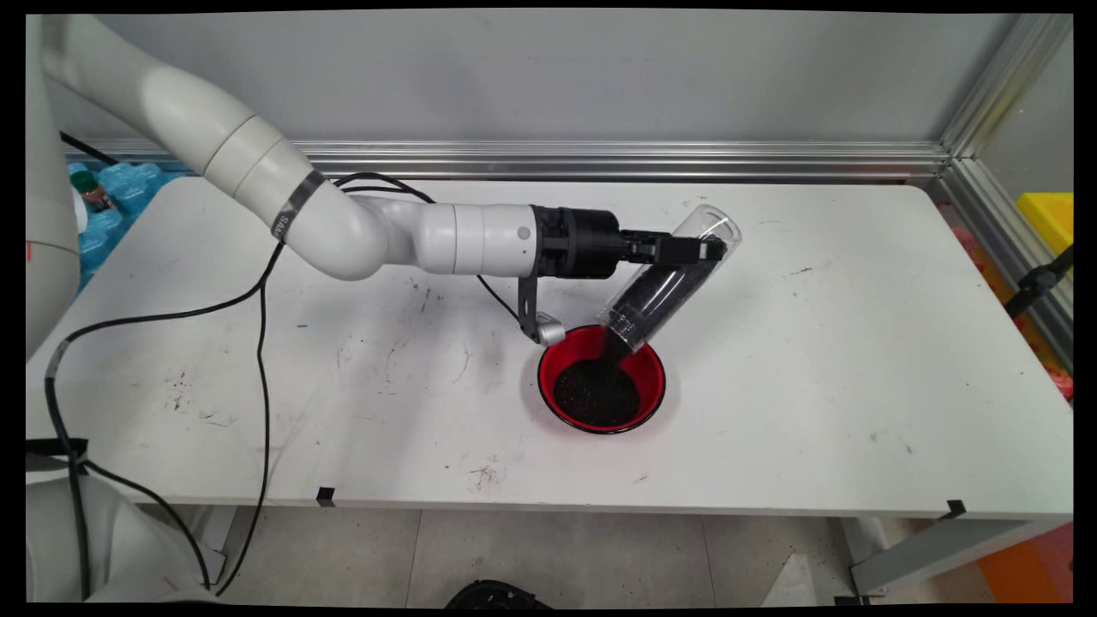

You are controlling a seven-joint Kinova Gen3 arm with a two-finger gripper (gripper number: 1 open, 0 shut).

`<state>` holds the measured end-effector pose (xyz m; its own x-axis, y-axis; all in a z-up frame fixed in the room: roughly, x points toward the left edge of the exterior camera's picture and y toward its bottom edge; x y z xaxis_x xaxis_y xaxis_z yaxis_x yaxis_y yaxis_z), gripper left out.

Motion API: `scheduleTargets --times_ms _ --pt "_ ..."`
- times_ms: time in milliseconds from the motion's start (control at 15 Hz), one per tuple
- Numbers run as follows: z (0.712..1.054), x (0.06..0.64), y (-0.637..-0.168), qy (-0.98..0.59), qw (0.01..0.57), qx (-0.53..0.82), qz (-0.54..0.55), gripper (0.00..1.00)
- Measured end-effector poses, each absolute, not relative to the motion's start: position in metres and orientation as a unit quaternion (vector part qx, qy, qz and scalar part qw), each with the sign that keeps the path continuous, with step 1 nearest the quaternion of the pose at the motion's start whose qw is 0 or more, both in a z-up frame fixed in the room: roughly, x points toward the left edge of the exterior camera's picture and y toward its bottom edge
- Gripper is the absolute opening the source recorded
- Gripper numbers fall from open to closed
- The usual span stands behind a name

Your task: Pour the black seasoning powder in the red bowl

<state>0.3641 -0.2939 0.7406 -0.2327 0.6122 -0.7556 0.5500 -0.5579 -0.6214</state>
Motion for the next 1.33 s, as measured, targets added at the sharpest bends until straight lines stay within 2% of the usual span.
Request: scheduleTargets --times_ms 533,1333 --pt "0.733 0.365 -0.297 -0.506 0.037 -0.606 0.613 0.0" --pt "0.718 0.37 -0.31 -0.659 0.113 -0.5 0.551 0.0"
